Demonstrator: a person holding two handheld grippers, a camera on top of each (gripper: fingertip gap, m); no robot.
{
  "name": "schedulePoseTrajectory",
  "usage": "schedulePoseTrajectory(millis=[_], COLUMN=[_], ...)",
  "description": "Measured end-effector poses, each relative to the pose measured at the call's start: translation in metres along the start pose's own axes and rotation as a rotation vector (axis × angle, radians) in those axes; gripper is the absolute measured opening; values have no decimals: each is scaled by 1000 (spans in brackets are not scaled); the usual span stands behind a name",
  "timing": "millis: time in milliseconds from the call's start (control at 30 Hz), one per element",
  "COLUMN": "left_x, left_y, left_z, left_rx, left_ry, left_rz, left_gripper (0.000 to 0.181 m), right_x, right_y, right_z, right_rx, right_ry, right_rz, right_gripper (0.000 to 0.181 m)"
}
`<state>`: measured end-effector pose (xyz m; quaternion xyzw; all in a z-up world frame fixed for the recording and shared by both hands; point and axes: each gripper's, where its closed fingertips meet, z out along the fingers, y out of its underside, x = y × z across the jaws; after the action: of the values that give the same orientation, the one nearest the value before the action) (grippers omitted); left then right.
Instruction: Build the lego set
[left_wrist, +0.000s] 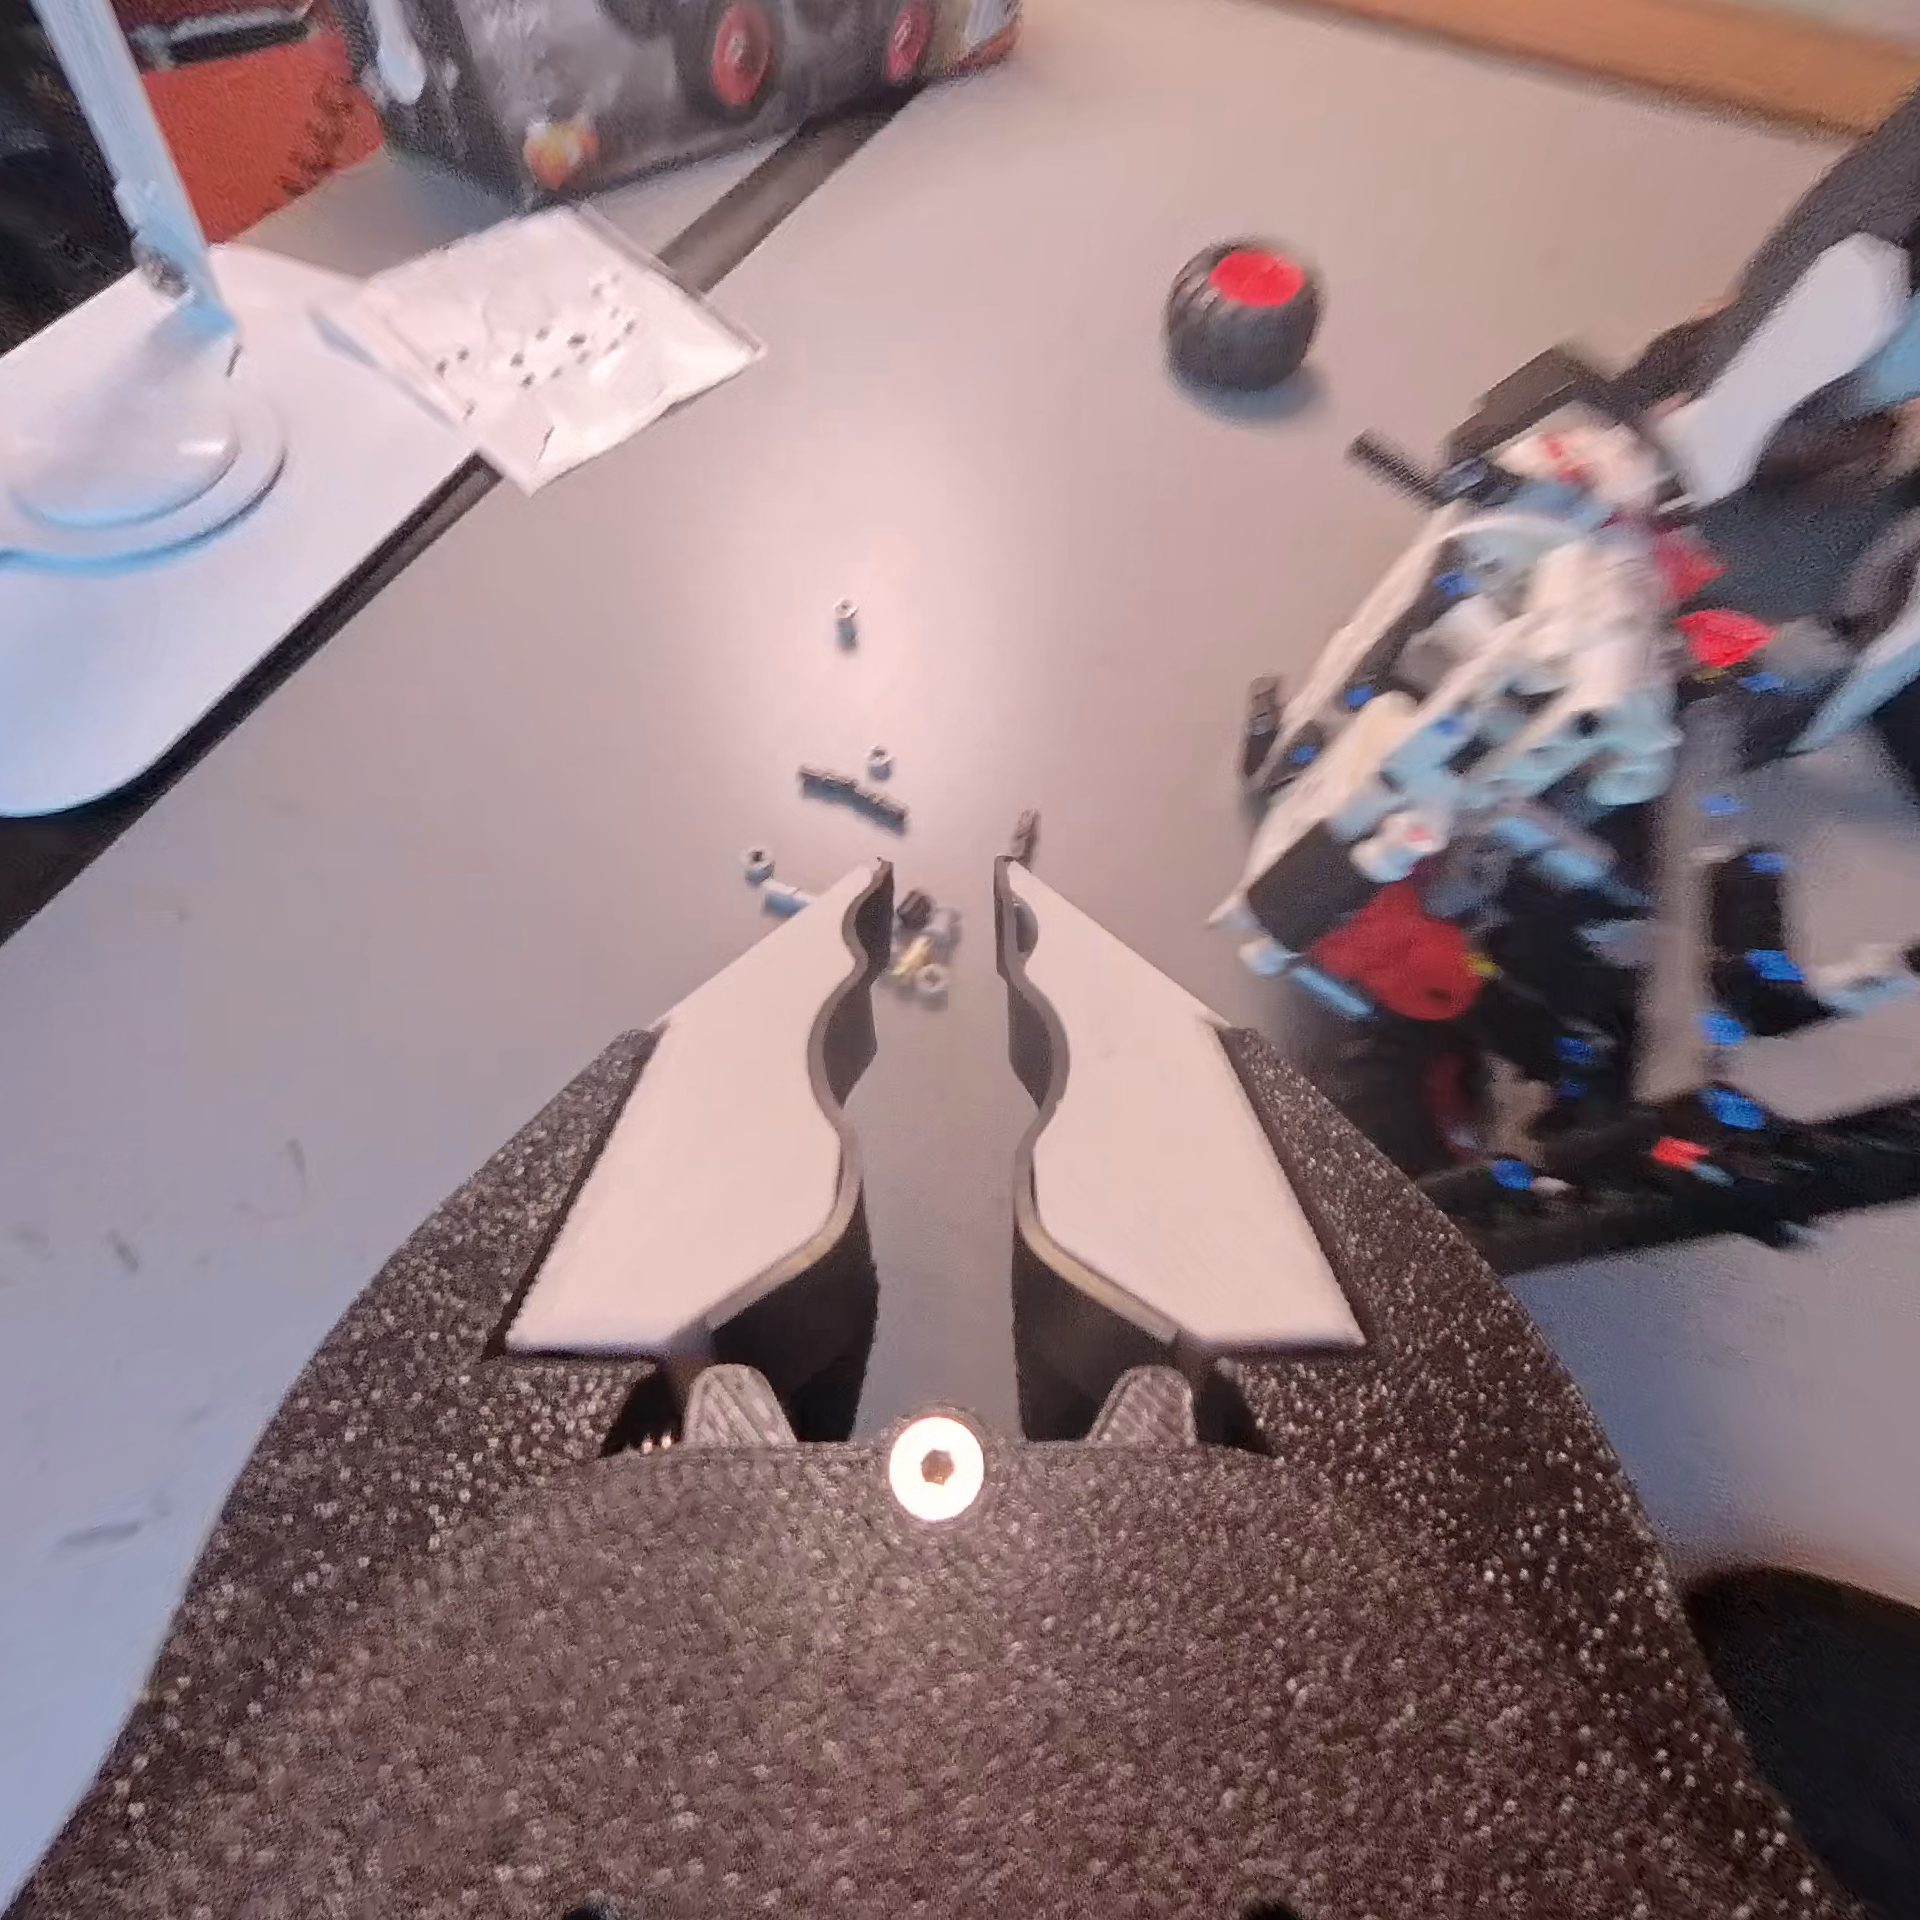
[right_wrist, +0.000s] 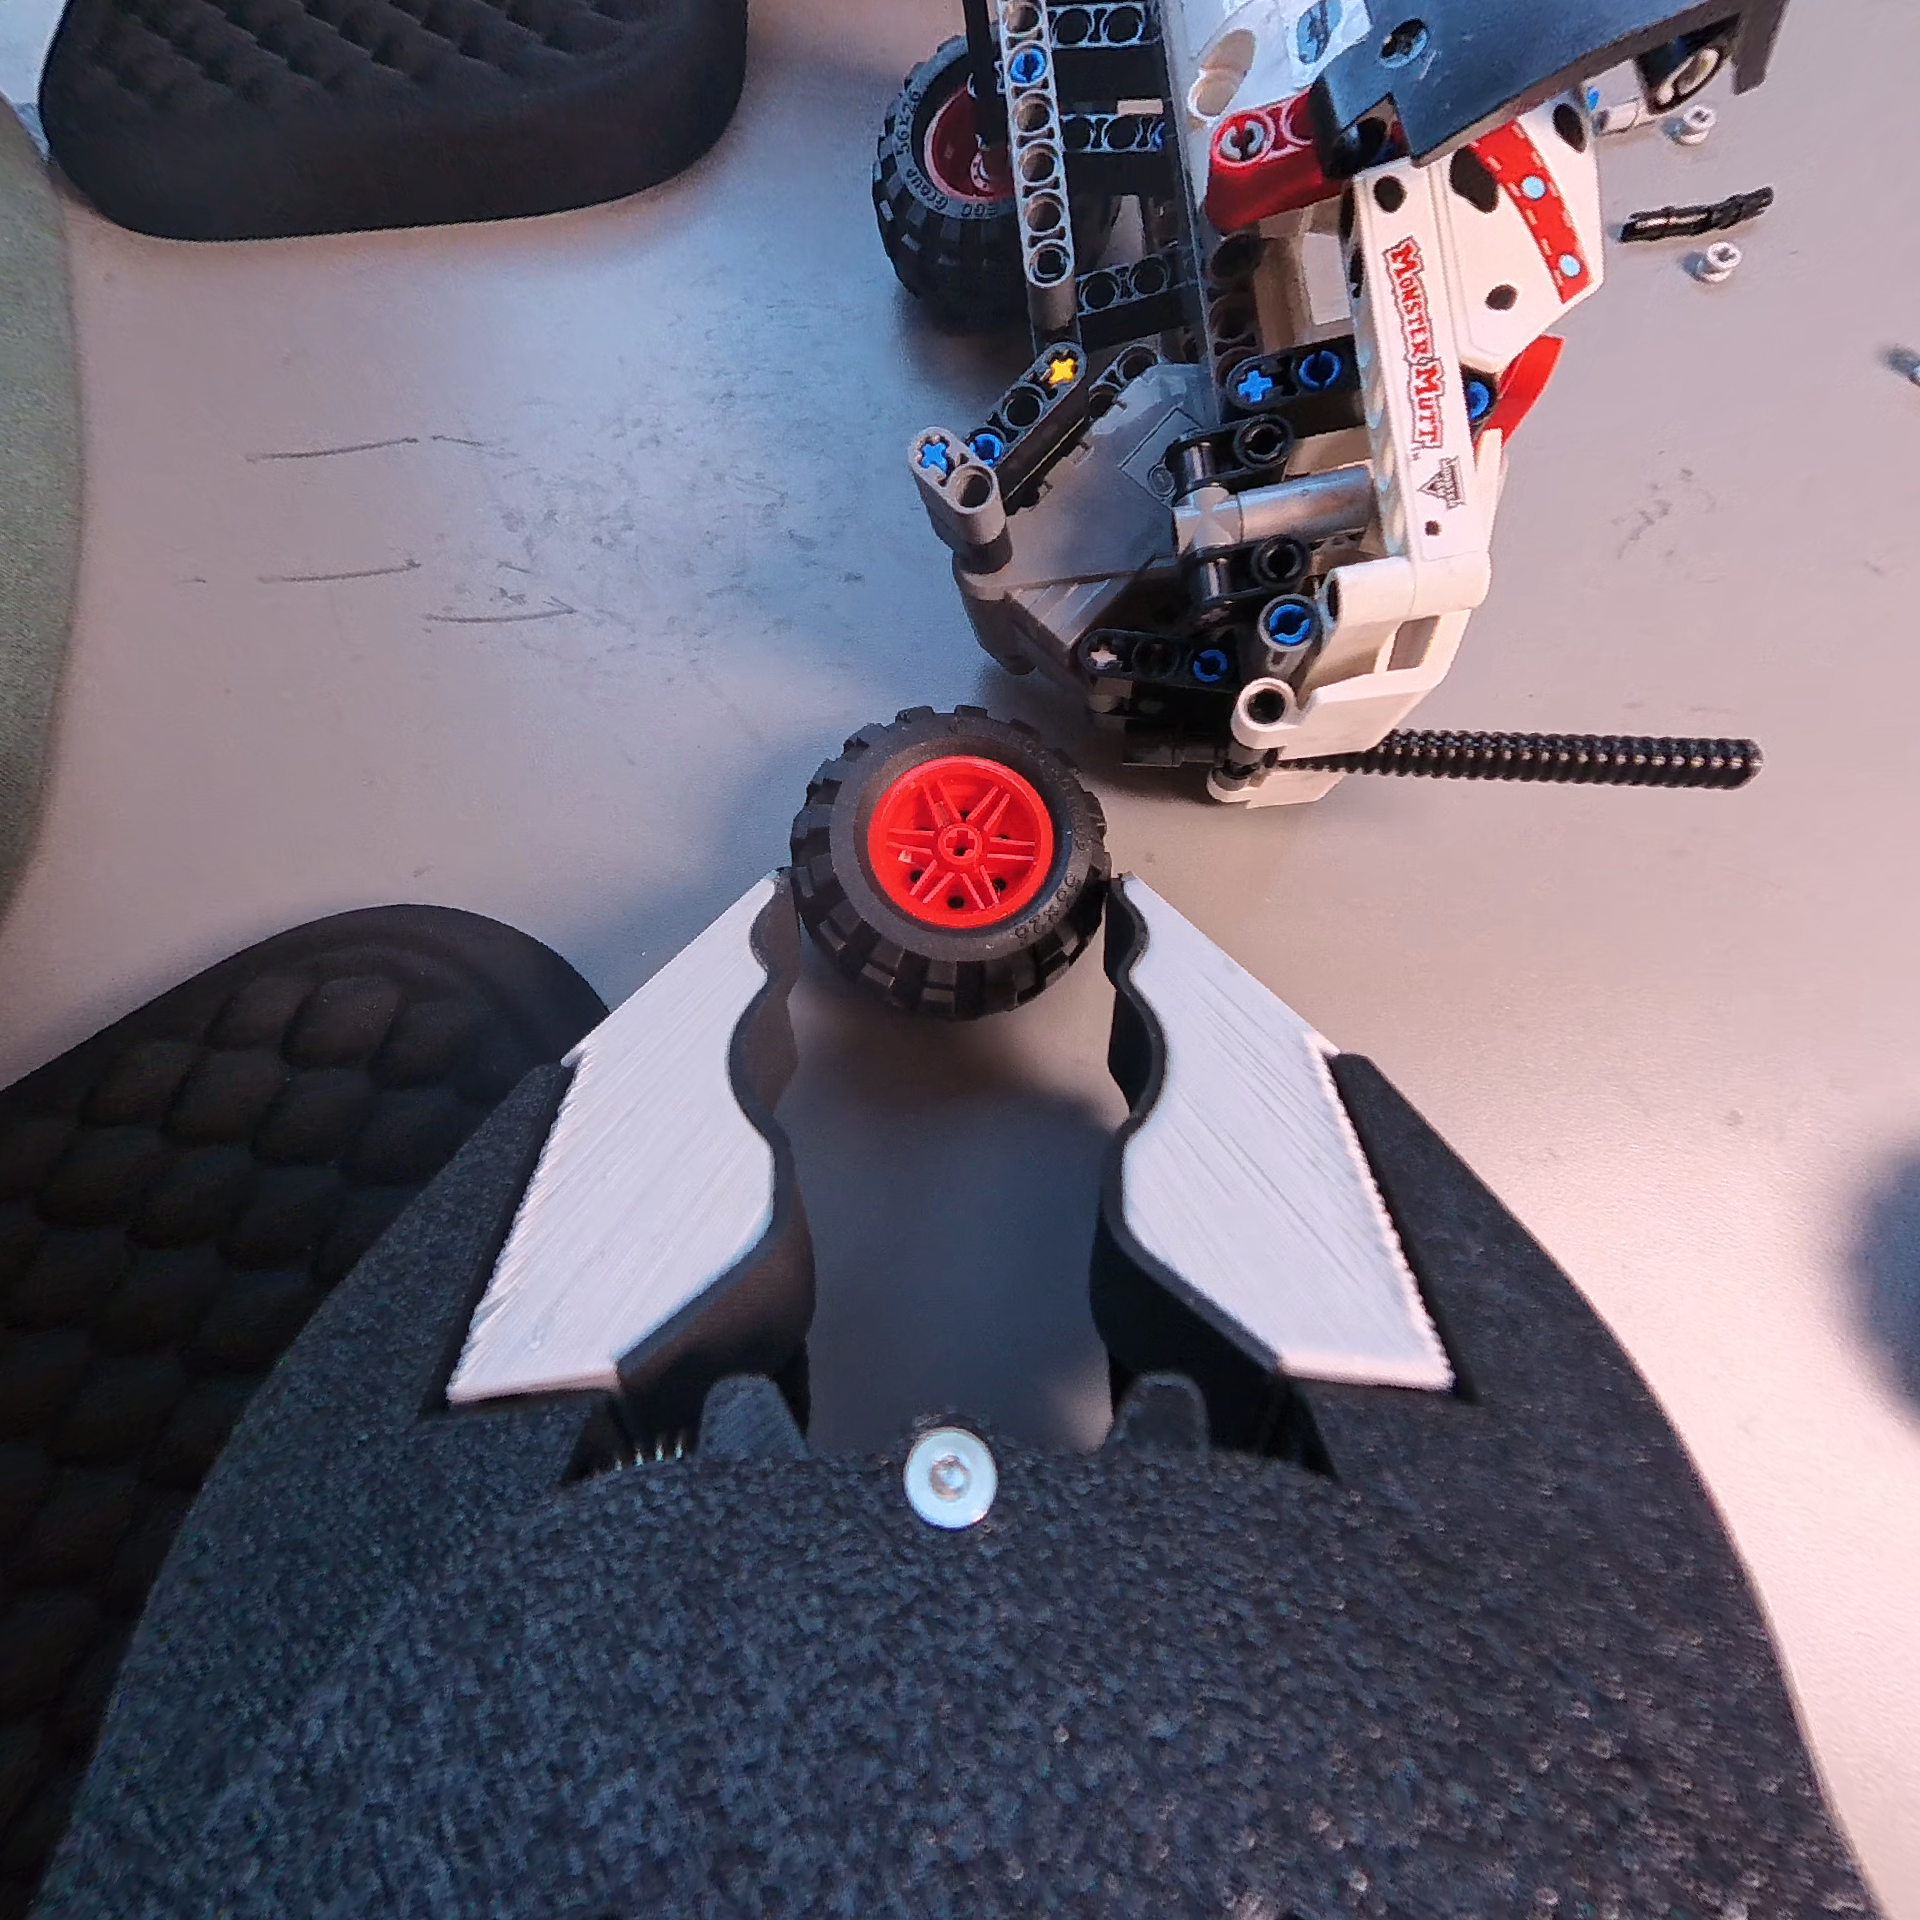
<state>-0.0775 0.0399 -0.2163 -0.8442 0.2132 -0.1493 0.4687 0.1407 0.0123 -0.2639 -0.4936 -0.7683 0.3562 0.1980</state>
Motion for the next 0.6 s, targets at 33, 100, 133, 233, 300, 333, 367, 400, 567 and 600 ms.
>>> schedulePoseTrajectory(millis=[33,100,133,233,300,333,367,400,567,600], left_x=[13,34,40,62,71,76,83,92,148,156], left_y=[-9,-22,-27,-35,-28,-24,-23,-25,-54,-61], left_z=[-10,-30,-41,-70,-78,-81,-84,-86,-99,-103], left_rx=[49,137,192,372,417,431,443,457,580,603], left_ry=[64,148,154,152,95,69,60,69,263,303], left_rz=[-13,-35,-44,-70,-47,-28,-10,10,59,39], left_gripper=[21,26,27,30,34,33,32,30,19,17], right_x=[0,0,0,-1,-6,-9,-13,-17,-33,-31], right_y=[0,0,0,-1,-6,-11,-16,-22,-79,-90], right_z=[0,0,0,0,-2,-5,-9,-13,-33,-35], right_rx=[0,0,0,5,37,72,105,137,410,457], right_ry=[1,1,2,3,-24,-40,-61,-75,-16,43], right_rz=[-1,-2,-3,-10,-33,-44,-52,-65,-219,-254], right_gripper=[57,57,57,57,57,56,56,56,57,57])
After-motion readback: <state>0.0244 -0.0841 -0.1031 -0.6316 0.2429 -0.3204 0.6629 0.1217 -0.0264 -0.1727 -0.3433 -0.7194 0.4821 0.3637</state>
